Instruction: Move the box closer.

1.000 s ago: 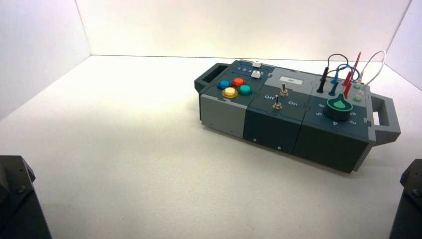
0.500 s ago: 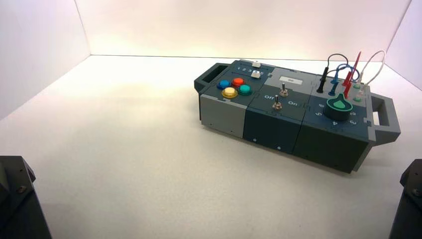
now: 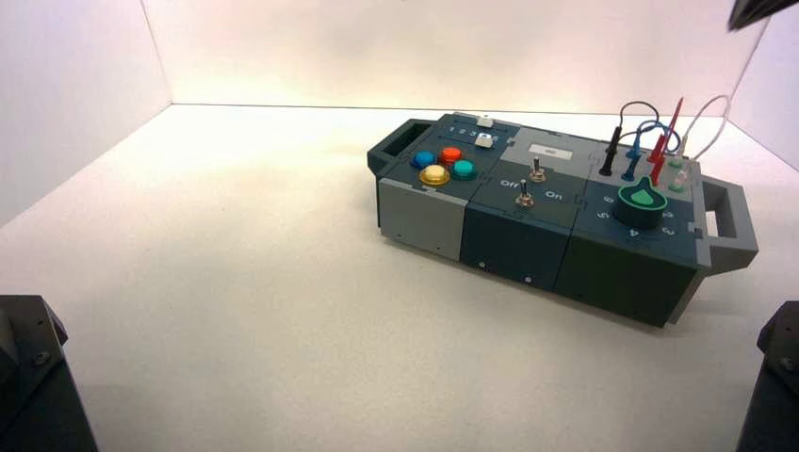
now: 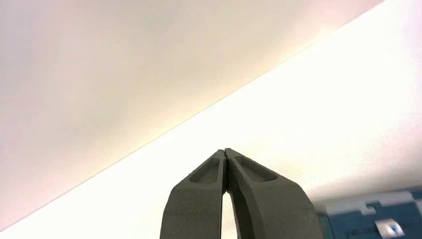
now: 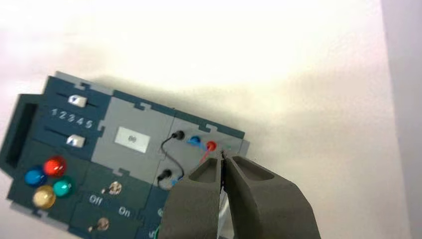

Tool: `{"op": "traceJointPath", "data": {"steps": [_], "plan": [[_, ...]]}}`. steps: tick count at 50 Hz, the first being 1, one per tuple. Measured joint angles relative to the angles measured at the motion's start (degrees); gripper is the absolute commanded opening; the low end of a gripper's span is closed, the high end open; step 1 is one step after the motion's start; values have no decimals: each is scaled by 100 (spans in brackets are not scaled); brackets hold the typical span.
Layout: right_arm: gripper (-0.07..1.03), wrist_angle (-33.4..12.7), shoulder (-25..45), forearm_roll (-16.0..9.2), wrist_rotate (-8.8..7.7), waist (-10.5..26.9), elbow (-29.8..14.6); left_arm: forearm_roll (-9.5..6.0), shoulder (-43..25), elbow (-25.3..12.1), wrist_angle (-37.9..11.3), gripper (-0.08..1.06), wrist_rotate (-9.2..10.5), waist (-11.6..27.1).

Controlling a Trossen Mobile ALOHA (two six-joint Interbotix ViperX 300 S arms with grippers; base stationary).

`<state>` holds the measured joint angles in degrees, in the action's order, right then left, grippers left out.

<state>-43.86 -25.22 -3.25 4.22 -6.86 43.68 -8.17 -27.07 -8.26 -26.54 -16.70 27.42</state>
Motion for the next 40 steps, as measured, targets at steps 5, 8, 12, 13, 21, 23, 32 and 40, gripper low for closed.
{"op": "traceJointPath", "data": {"steps": [5, 8, 12, 13, 21, 23, 32, 40], "plan": [[-2, 97, 299, 0, 0, -26, -114, -18, -439, -519, -220, -3, -9, 44], [-2, 141, 492, 0, 0, -70, -185, -35, -721, -844, -387, -3, -18, 79], [-2, 211, 721, 0, 0, -141, -264, -62, -1020, -1230, -589, -3, -18, 149], [-2, 229, 773, 9, 0, -158, -272, -62, -1090, -1327, -642, -3, -18, 167], [-2, 457, 1178, 18, -18, -360, -299, -79, -1547, -2101, -1011, -3, -26, 369], [-2, 510, 1266, 26, -18, -387, -299, -79, -1644, -2250, -1107, -3, -26, 422], [-2, 668, 1564, 26, -70, -422, -299, -105, -2083, -2874, -1521, -3, -26, 677], [-2, 721, 1696, 35, -88, -422, -299, -149, -2373, -3164, -1846, -3, -35, 791]]}}
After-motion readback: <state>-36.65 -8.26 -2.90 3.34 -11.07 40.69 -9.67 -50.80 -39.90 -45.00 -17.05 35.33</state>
